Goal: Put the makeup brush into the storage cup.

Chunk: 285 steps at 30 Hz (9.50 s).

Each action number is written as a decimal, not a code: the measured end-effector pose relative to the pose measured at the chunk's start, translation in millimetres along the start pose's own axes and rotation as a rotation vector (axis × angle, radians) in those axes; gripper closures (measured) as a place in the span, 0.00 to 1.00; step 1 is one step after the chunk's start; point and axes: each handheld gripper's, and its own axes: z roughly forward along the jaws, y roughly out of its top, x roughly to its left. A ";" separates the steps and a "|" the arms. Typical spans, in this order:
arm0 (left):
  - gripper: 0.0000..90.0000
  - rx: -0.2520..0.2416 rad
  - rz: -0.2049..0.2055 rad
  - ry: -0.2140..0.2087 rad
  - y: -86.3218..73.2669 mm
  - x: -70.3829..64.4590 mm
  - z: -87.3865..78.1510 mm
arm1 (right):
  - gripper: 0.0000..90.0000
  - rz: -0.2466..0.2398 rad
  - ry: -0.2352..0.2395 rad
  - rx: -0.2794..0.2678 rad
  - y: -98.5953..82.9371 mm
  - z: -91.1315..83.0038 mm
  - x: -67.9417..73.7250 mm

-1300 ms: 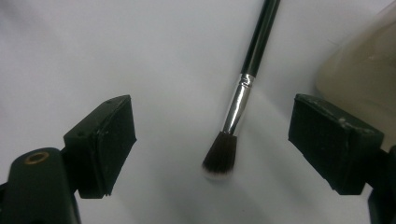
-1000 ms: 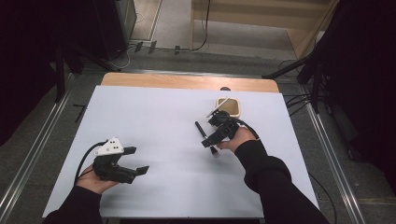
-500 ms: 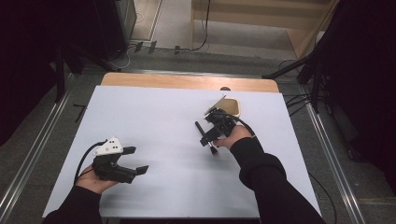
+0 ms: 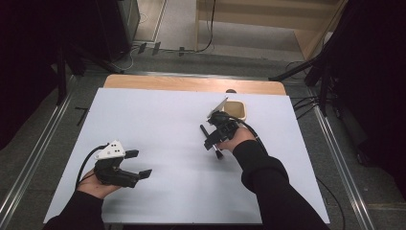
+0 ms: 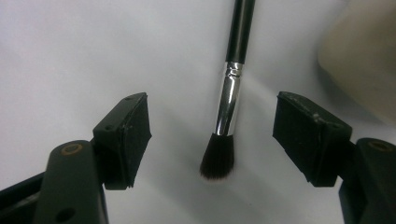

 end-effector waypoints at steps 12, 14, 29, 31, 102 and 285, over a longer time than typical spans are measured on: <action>0.15 -0.010 -0.008 0.000 0.3 0.4 -0.5 | 0.33 0.020 -0.025 0.009 2.4 8.5 -2.7; 0.15 -0.005 -0.006 -0.001 0.3 0.4 -0.4 | 0.33 0.021 -0.026 0.008 2.0 10.3 -2.7; 0.15 -0.002 0.001 0.001 0.5 -0.5 -0.2 | 0.47 0.014 -0.102 0.031 0.3 30.8 5.5; 0.15 -0.002 0.002 0.002 0.5 -0.4 -0.3 | 0.50 0.013 -0.124 0.022 0.4 32.0 7.8; 0.15 0.004 -0.029 0.007 1.4 1.6 2.6 | 0.88 -0.056 0.144 -0.297 -78.0 -17.0 -0.2; 0.84 0.331 0.009 -0.522 60.6 -38.3 91.4 | 0.88 -0.998 0.122 -0.077 -78.5 -27.2 63.7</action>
